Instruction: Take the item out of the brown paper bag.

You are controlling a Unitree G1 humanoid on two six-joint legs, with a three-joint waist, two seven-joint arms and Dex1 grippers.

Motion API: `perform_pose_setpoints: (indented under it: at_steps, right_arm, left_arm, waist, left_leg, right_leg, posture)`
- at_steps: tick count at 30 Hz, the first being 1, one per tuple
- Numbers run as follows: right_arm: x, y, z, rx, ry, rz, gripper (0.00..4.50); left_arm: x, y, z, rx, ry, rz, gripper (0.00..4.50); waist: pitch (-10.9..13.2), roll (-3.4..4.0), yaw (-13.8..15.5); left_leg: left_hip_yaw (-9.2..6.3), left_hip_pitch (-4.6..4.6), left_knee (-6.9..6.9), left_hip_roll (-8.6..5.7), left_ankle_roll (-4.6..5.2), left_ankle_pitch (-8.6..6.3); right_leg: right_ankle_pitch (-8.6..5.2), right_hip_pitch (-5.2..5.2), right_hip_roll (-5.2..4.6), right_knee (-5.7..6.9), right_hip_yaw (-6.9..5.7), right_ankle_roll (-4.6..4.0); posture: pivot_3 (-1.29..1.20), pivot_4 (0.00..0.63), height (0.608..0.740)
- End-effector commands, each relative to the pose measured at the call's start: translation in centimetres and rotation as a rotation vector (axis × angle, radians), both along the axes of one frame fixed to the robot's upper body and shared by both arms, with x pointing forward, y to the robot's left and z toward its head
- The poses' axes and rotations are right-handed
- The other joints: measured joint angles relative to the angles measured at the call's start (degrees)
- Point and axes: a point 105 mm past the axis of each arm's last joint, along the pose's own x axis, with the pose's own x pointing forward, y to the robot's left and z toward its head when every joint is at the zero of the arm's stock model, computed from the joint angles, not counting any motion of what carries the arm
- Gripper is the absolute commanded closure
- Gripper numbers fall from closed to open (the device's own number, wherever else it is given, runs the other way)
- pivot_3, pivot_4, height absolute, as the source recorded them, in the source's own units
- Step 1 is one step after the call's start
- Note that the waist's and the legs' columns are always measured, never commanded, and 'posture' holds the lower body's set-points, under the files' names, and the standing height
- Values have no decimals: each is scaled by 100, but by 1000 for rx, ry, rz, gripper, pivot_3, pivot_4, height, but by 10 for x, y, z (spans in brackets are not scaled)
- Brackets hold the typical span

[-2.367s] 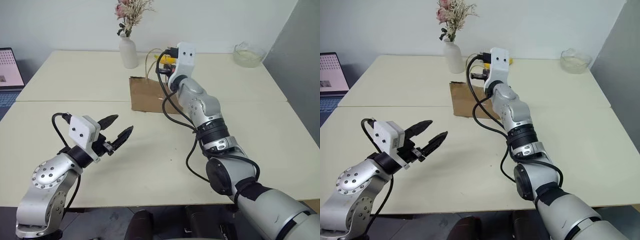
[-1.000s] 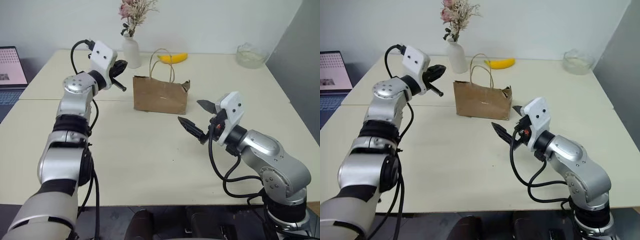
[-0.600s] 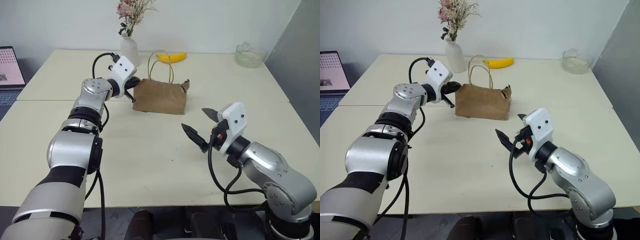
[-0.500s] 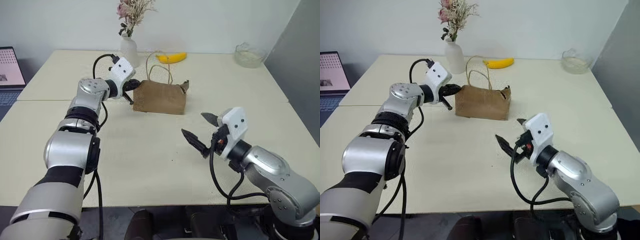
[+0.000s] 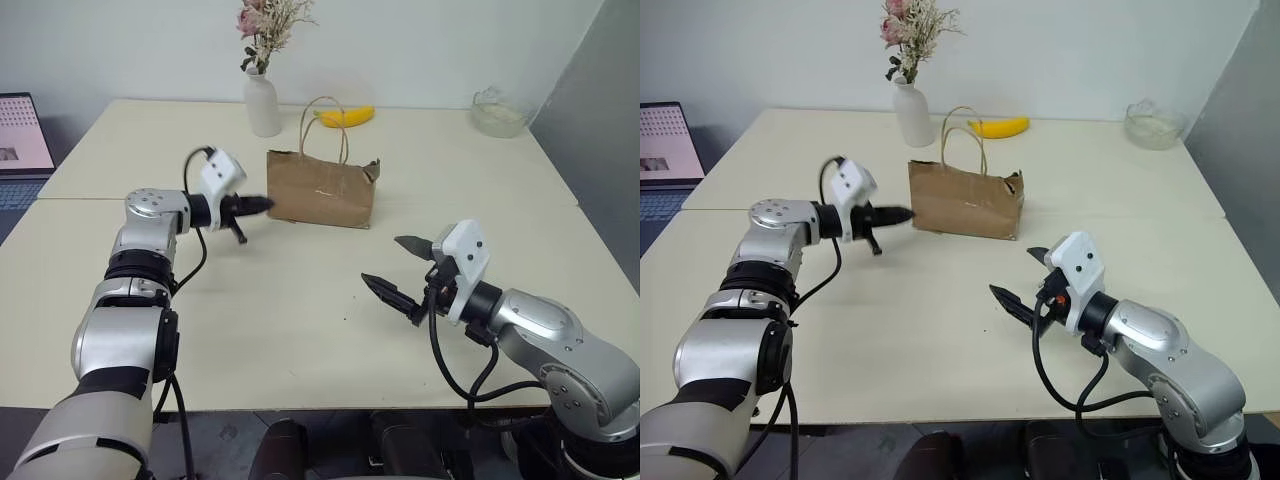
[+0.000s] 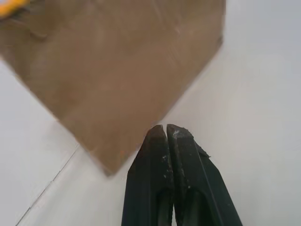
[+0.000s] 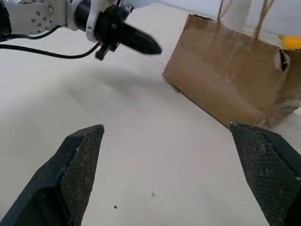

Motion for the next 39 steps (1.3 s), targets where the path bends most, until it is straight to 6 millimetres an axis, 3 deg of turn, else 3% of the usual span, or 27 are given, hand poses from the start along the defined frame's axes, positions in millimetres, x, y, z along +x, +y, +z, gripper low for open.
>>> perform_pose_setpoints:
  at_steps: [1, 4, 10, 17, 21, 31, 34, 39]
  right_arm:
    - [-2, 5, 11, 17, -58, 35, 0]
    - [2, 6, 14, 25, -73, 28, 0]
    - [6, 9, 19, 37, -90, 9, 0]
    - [-2, 13, 20, 53, -82, 1, 0]
    - [-7, 10, 19, 45, -70, -10, 0]
    - [-9, 6, 11, 28, -40, 4, 0]
    - [-8, 7, 10, 28, -38, 15, 0]
    - [-6, 8, 9, 29, -41, 30, 0]
  left_arm:
    - [14, 12, 69, -132, -241, 175, 4438]
    - [26, 13, 81, -101, -327, 302, 4438]
    - [43, -11, 69, -39, -299, 384, 4438]
    - [52, -38, 43, 77, -251, 394, 4438]
    - [45, -52, 19, 126, -159, 252, 4438]
    - [23, -32, -9, 156, 27, 58, 4438]
    - [21, -29, -2, 108, 8, 50, 4438]
    - [28, -18, 41, -150, -101, 151, 4438]
  waist:
    - [-2, -3, 12]
    - [-4, -5, 16]
    - [-4, -6, 10]
    - [-4, -6, 3]
    - [-4, -6, -9]
    - [-4, -6, -14]
    - [-4, -6, 1]
    - [-4, -6, 4]
  left_leg:
    - [-2, 0, 2, -2, 0, 0]
    - [0, 1, 7, -7, 0, 0]
    - [6, 5, 17, -14, 1, 0]
    - [6, 0, 15, -8, 0, 0]
    - [8, 2, 14, -8, 0, 0]
    - [11, 7, 17, -8, 0, 0]
    - [7, 4, 18, -9, 0, 0]
    - [4, -5, 43, -8, 2, -2]
  right_leg:
    - [1, 3, 0, 0, -1, 1]
    - [5, 8, 0, -3, 1, 10]
    - [11, 15, 2, -1, 5, 19]
    - [11, 7, 2, 1, 5, 17]
    - [12, 7, 3, 3, 7, 17]
    - [12, 9, 7, 8, 7, 16]
    - [12, 10, 9, 7, 6, 16]
    - [12, 11, 6, 9, 5, 17]
  posture:
    - [0, 150, 740]
    - [0, 150, 740]
    - [0, 150, 740]
    - [0, 150, 740]
    - [0, 150, 740]
    - [0, 150, 740]
    - [0, 150, 740]
    - [0, 150, 740]
